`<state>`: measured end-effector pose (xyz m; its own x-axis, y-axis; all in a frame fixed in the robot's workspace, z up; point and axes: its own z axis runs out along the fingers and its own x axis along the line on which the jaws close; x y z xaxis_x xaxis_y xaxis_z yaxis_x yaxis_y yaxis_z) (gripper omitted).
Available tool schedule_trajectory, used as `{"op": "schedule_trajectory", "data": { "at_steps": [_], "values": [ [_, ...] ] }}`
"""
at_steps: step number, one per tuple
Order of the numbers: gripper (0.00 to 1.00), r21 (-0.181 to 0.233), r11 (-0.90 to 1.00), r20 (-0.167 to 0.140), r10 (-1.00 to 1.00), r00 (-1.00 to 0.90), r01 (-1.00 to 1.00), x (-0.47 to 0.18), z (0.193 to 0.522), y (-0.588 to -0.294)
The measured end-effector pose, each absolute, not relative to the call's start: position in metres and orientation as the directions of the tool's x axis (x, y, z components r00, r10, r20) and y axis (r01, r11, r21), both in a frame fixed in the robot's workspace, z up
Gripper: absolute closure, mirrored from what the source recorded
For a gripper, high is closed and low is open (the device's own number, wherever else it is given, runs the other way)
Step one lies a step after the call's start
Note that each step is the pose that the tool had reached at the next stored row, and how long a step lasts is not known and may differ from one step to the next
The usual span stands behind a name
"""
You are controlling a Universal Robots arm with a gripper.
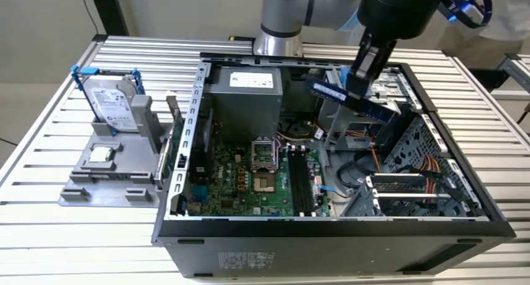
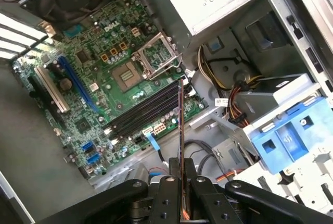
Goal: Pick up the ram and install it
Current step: 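Insert the ram into the slot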
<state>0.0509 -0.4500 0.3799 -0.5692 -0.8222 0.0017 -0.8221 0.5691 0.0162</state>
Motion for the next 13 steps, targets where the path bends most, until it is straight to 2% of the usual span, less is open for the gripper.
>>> {"op": "schedule_trajectory", "data": {
  "at_steps": [13],
  "values": [
    [1.0, 0.016, 0.664, 0.002, -0.748, -0.664, -0.748, 0.051, 0.3799, -0.45]
  ]
}}
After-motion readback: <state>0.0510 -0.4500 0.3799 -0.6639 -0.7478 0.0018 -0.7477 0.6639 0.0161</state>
